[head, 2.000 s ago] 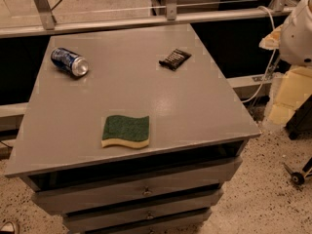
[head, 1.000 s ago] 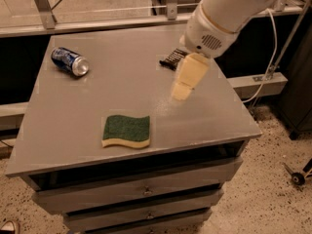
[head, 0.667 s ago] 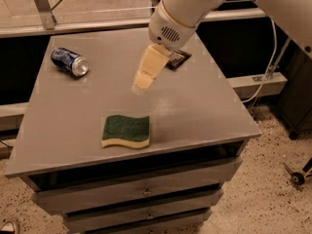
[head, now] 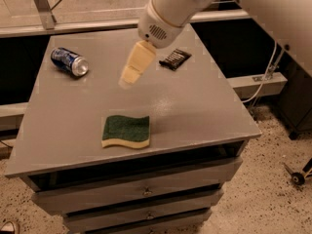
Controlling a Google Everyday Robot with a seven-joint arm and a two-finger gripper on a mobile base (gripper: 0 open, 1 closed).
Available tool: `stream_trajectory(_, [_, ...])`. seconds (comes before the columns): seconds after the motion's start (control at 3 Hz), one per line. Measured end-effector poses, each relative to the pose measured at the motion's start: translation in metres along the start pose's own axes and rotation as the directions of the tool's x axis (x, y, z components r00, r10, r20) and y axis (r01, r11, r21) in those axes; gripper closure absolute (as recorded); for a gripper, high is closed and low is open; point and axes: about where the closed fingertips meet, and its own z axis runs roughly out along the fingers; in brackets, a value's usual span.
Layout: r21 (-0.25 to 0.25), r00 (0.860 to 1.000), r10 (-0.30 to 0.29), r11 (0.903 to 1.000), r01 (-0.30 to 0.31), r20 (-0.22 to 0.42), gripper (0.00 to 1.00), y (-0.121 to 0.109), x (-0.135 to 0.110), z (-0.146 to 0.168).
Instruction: Place pepsi can upright
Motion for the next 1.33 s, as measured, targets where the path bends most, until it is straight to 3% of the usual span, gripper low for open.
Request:
stream_trajectory(0.33, [-0.006,0.990,0.044,0.9990,-0.043,0.136,0.00,-0.032,-0.063,0.053])
stream_trajectory(0.67, [-0.016,0.979,0.090,0.9959,-0.089,0.183,0.00,-0.050,-0.103,0.093])
stream_trajectory(1.0, [-0.012,0.979,0.148,0.9890,-0.147,0.144,0.00,-0.076,-0.139,0.149])
stream_trajectory(1.33, [0.000,0.979,0.176,0.9842,-0.177,0.106,0.00,-0.090,-0.155,0.178])
